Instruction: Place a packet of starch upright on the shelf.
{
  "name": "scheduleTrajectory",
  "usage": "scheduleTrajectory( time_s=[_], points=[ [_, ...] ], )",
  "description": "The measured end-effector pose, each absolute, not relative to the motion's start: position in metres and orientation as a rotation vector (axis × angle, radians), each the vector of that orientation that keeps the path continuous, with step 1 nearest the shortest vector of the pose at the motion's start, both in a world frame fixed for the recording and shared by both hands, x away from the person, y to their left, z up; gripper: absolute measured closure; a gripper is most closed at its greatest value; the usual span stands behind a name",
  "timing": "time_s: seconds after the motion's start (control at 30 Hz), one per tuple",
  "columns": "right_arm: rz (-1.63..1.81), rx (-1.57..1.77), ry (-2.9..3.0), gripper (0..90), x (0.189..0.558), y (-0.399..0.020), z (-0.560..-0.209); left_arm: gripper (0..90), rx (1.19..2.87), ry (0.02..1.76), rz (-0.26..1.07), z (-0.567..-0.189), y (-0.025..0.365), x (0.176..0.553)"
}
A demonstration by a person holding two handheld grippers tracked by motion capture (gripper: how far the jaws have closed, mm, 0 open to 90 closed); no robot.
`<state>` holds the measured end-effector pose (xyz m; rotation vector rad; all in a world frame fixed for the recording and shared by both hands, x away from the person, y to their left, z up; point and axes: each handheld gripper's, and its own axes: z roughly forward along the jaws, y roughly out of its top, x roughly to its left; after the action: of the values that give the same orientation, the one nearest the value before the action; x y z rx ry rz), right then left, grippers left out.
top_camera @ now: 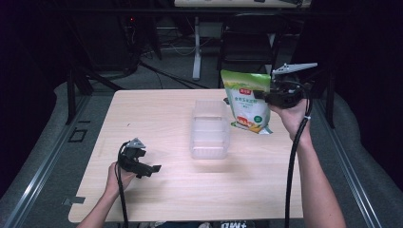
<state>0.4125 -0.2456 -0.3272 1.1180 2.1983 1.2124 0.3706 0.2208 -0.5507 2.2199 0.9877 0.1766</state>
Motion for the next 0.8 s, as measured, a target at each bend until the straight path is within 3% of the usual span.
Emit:
scheduleTrajectory(
  time_s=[0.8],
  points=[
    [1.267,1.035,2.271,90.0,0.421,-0.201,-0.332,2.5,2.225,0.980,0.171,-0.551,0.221,0.371]
  ],
)
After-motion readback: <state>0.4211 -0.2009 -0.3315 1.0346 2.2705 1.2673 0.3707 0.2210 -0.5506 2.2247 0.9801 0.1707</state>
